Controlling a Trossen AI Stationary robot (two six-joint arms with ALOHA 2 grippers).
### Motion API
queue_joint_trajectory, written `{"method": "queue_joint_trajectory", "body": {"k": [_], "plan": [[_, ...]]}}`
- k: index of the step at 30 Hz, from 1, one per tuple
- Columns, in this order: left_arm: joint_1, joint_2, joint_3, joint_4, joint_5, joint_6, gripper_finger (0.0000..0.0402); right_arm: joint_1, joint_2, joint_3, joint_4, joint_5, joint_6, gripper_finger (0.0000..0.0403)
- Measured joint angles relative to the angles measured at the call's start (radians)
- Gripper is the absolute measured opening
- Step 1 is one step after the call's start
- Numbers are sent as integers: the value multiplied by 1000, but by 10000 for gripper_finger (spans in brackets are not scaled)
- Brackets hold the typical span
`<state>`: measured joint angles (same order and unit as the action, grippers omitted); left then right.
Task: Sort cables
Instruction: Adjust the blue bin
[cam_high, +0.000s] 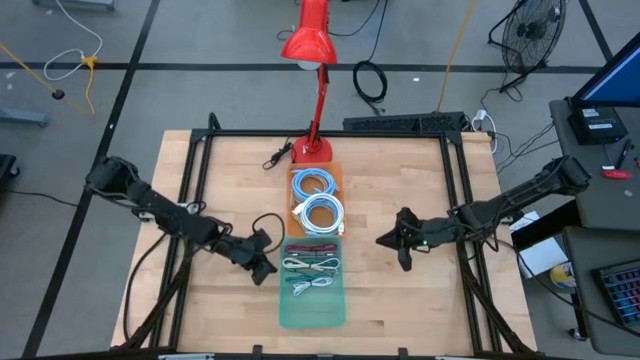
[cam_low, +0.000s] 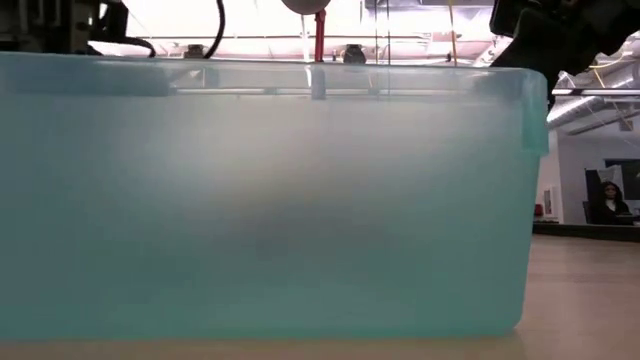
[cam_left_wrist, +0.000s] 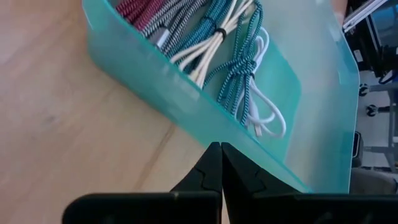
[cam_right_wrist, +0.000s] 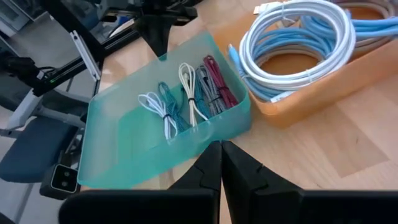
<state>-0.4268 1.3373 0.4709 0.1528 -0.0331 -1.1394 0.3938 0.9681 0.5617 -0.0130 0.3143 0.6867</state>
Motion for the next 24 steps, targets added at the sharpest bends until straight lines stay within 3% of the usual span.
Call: {"method": "queue_joint_trajectory", "body": {"k": [24], "plan": [[64,0,13,27,37,58,0,2,0,1,-7,-1,4,0]]}}
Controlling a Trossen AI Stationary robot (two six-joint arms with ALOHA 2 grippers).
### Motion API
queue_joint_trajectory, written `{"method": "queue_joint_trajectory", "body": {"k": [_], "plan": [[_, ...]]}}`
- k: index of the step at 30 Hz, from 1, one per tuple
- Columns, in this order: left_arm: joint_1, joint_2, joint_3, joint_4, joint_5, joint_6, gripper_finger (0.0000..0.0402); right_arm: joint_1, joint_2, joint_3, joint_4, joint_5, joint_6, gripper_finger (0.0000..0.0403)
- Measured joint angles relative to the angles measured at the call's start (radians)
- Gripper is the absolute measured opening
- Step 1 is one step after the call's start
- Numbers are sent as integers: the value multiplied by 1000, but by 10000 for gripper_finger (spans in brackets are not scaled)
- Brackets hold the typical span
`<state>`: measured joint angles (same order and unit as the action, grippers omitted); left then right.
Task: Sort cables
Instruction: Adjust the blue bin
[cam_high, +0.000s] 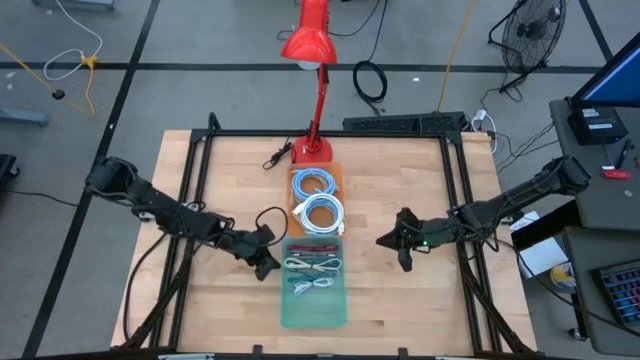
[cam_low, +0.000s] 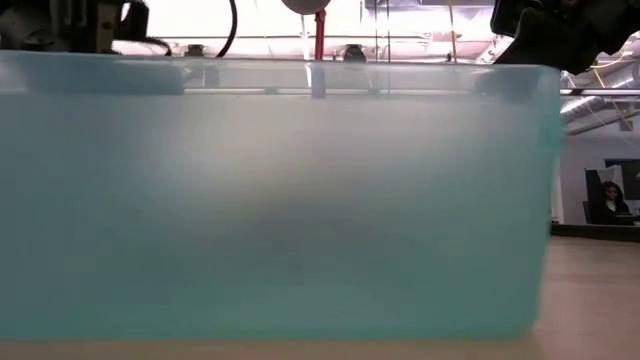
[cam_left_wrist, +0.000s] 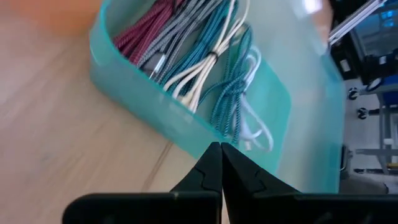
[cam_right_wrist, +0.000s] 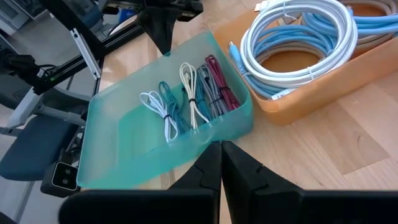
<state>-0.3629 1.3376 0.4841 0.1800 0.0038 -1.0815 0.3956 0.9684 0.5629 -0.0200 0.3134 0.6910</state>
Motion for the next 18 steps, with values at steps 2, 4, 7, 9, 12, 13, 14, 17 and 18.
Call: {"method": "queue_joint_trajectory", "body": {"k": [2,4,7,9,12,13,14,17,18], "plan": [[11,3,16,3,-2,18,0,0,0,0,0,0,0,0],[23,28,45,2,2,36,0,0,0,0,0,0,0,0],[31,77,98,-28,27,77,0,0,0,0,0,0,0,0],[34,121,139,-44,46,94,0,0,0,0,0,-1,1,0],[26,141,191,-119,45,118,0,0,0,0,0,-1,1,0],[22,141,203,-139,32,125,0,0,0,0,0,-1,1,0],[20,136,213,-162,23,131,0,0,0,0,0,-1,1,0],[19,86,221,-258,0,135,0,0,0,0,0,-1,3,0],[19,67,226,-273,-13,137,0,0,0,0,0,-2,2,0]]}}
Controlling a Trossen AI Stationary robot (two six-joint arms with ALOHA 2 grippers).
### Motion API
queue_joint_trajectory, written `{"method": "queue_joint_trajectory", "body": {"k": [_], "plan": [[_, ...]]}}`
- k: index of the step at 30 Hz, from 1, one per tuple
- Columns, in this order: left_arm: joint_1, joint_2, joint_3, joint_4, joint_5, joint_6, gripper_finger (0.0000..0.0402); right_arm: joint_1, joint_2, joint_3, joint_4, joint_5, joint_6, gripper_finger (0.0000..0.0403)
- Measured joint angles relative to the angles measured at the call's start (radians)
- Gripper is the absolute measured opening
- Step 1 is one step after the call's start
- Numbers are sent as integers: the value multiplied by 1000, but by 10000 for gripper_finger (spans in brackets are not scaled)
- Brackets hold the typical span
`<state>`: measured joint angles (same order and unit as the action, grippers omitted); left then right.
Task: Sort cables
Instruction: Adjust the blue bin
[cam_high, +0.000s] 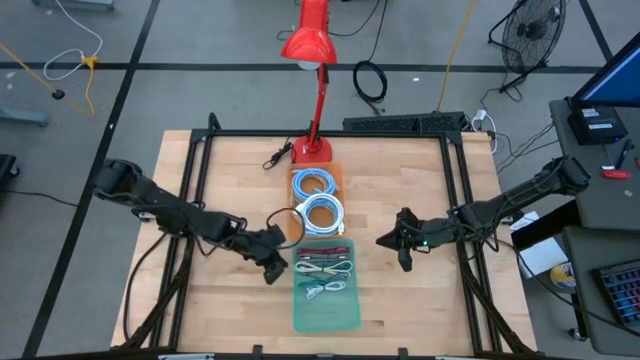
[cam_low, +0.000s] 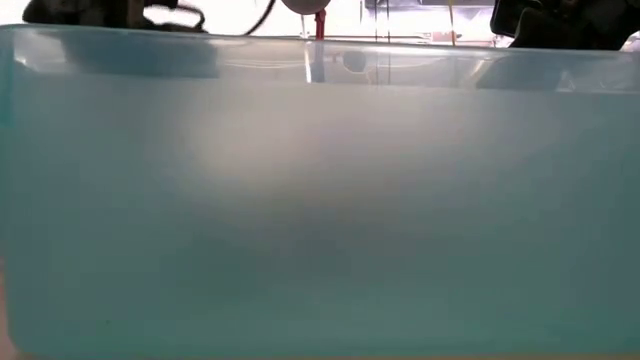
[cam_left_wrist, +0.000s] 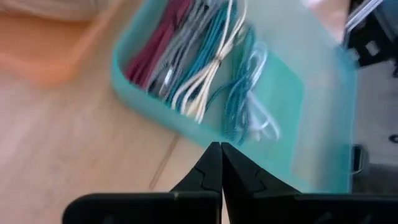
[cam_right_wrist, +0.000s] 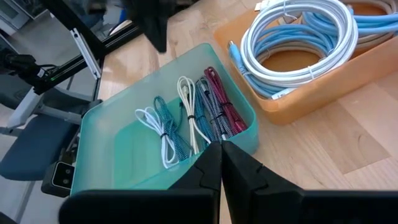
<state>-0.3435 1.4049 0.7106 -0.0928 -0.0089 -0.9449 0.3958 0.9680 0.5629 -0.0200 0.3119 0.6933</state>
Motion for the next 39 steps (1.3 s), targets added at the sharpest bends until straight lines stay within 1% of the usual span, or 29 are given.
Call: {"method": "queue_joint_trajectory", "body": {"k": [3,4,5,7,9,11,14,17,21,23,27,32,35,39], "plan": [[-3,-70,-1,-61,-18,1,0,0,0,0,0,-2,0,0],[-5,-85,-1,-55,-12,1,0,0,0,0,0,-8,1,0],[-9,-99,0,-51,4,0,0,0,0,0,1,-32,3,0],[-29,-128,0,-82,2,-14,0,0,5,0,-3,-116,30,0],[-51,-141,0,-119,-30,-36,0,8,36,0,-31,-202,80,0],[-70,-143,0,-162,-63,-63,0,37,84,-1,-59,-212,125,0],[-91,-142,0,-171,-95,-90,0,76,182,1,-50,-212,177,0],[-103,-128,0,-175,-97,-109,0,94,291,26,-40,-212,208,0],[-110,-115,0,-174,-97,-117,0,95,413,85,28,-214,205,0],[-110,-102,0,-174,-96,-124,0,82,467,113,73,-239,183,0],[-110,-81,0,-173,-89,-142,0,61,550,173,106,-288,152,0],[-111,-35,0,-167,-36,-145,0,44,598,223,113,-310,115,0],[-111,18,0,-138,9,-134,0,35,602,231,113,-313,103,0],[-111,74,-1,-68,28,-134,0,22,602,232,117,-315,100,0]]}}
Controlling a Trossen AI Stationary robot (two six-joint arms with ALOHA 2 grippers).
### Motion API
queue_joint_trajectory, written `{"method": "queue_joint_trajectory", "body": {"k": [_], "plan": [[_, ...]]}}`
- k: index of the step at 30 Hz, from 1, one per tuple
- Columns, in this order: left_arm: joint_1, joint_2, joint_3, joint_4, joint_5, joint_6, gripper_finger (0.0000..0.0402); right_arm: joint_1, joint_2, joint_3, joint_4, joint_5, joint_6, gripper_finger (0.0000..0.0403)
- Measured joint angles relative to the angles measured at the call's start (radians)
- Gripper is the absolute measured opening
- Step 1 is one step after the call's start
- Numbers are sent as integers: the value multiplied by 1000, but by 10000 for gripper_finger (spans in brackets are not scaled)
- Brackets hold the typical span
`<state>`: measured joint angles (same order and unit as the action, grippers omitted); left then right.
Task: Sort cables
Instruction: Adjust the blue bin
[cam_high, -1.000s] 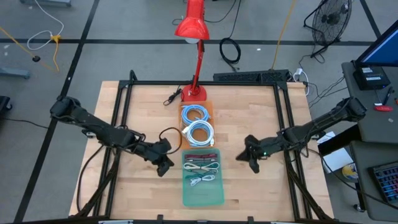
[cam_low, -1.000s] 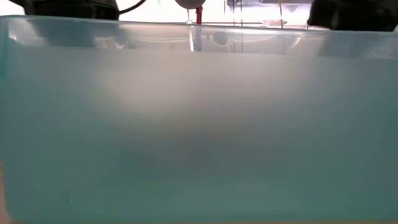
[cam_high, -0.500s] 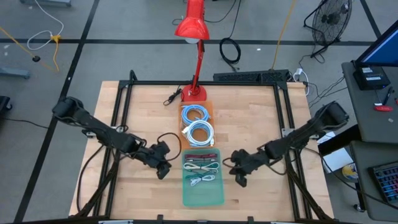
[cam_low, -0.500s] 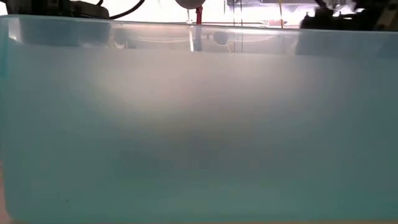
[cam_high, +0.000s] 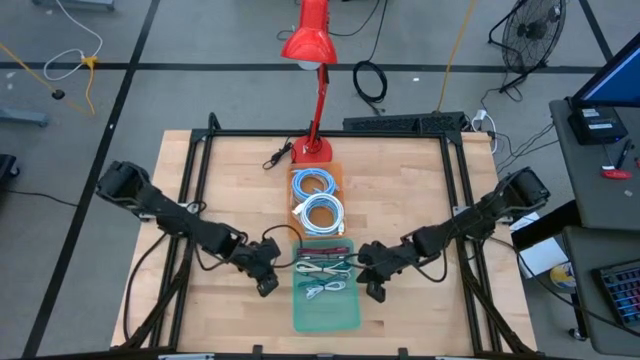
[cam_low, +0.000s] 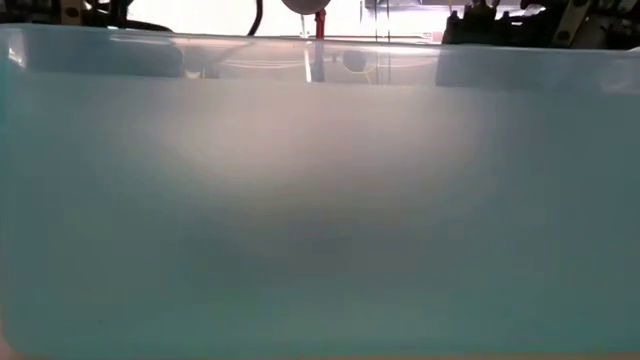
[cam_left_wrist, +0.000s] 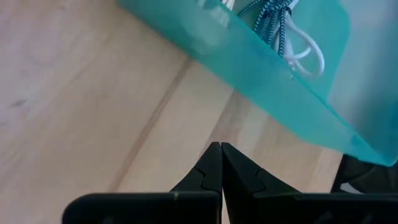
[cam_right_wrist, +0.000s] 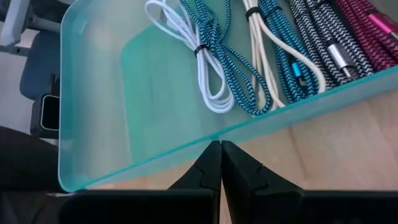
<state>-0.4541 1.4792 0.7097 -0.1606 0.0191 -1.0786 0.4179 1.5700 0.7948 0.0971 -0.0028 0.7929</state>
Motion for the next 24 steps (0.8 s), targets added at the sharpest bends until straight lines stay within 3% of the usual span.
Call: {"method": "queue_joint_trajectory", "body": {"k": [5,24], "plan": [[0,29,0,70,-1,0,0,-10,0,0,0,1,-1,0],[35,29,0,69,-20,29,0,-74,0,0,6,-2,-24,0]]}}
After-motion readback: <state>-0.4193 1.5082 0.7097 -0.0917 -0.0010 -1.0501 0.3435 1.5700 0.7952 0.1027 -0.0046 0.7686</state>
